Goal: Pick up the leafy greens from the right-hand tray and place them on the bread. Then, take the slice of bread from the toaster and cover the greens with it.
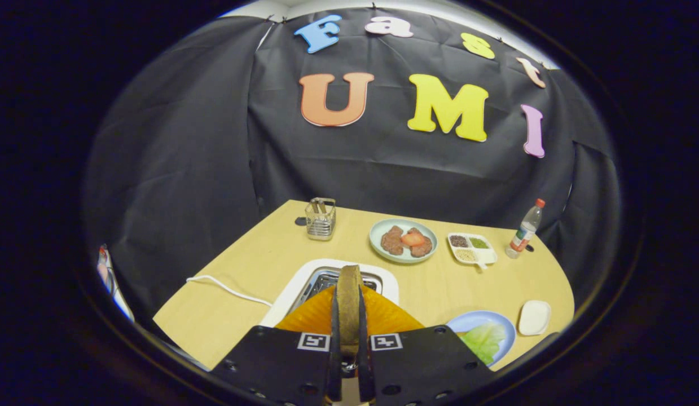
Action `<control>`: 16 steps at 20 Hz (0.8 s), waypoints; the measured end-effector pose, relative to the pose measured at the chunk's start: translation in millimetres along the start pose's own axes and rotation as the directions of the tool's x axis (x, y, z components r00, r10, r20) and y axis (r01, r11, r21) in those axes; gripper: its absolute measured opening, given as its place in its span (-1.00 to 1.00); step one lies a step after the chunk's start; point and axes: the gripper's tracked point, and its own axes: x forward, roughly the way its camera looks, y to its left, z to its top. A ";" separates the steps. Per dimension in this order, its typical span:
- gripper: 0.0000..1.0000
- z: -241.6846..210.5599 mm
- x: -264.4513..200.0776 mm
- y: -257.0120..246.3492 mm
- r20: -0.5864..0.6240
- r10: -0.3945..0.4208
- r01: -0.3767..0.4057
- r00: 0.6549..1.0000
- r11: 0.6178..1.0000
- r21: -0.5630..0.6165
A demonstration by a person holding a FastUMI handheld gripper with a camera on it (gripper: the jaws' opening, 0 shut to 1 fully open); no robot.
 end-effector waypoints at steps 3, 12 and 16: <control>-0.87 18.8 -15.3 -0.1 0.035 -0.005 0.004 0.999 1.000 0.028; -0.87 87.9 -76.9 -28.0 0.183 -0.034 0.018 0.982 0.996 0.089; -0.87 74.2 -88.0 -55.2 0.183 -0.062 0.034 0.981 0.988 0.150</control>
